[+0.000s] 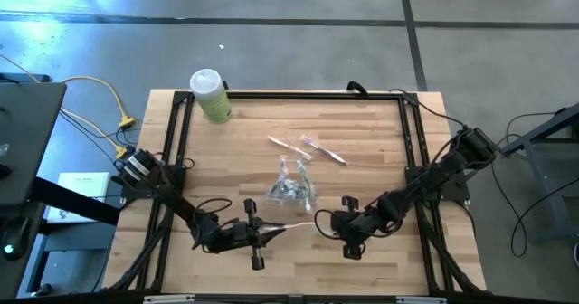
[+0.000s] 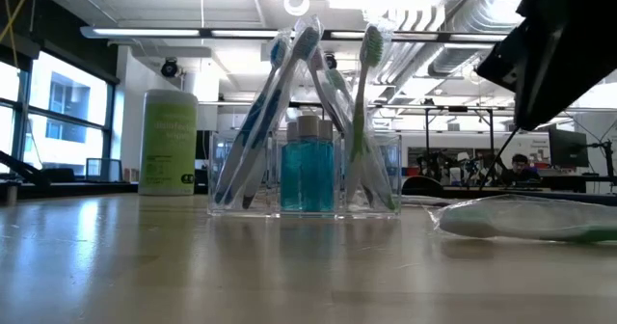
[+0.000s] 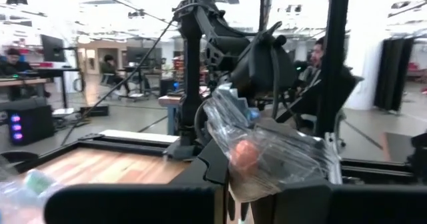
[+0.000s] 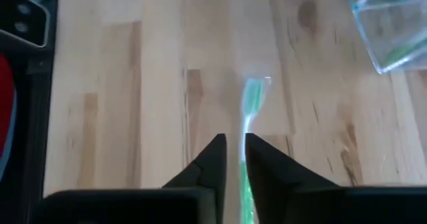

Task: Pick & Place toothbrushing station
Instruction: Put the orange toothbrush into the transparent organizer

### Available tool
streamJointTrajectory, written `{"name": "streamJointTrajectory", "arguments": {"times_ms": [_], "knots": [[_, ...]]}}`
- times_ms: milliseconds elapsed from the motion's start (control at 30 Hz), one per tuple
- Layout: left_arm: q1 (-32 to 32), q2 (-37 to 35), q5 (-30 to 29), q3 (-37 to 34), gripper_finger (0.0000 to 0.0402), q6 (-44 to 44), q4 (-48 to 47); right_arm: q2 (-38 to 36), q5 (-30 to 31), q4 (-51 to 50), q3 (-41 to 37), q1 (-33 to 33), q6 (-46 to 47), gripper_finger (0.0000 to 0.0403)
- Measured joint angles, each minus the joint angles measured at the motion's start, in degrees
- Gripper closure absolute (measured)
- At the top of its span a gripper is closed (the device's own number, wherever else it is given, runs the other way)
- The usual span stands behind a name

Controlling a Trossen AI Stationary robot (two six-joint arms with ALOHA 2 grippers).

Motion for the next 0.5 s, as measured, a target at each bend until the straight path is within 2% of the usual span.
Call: {"name": "streamJointTrajectory", "arguments": {"times_ms": [100, 300, 500], "knots": [[-0.5, 0.0, -0.9, 0.0, 0.0382, 0.8, 0.0, 0.0, 0.5, -1.4, -0.2, 0.0, 1.2, 0.0323], [-0.6, 0.0, -1.3, 0.0, 0.0384, 0.8, 0.0, -0.1, 0.2, 3.6, -6.2, -0.2, 2.1, 0.0256], [-0.6, 0.1, -1.3, 0.0, 0.0385, 0.8, 0.4, -0.1, -0.2, 9.5, -10.1, -0.3, 1.7, 0.0227]]}}
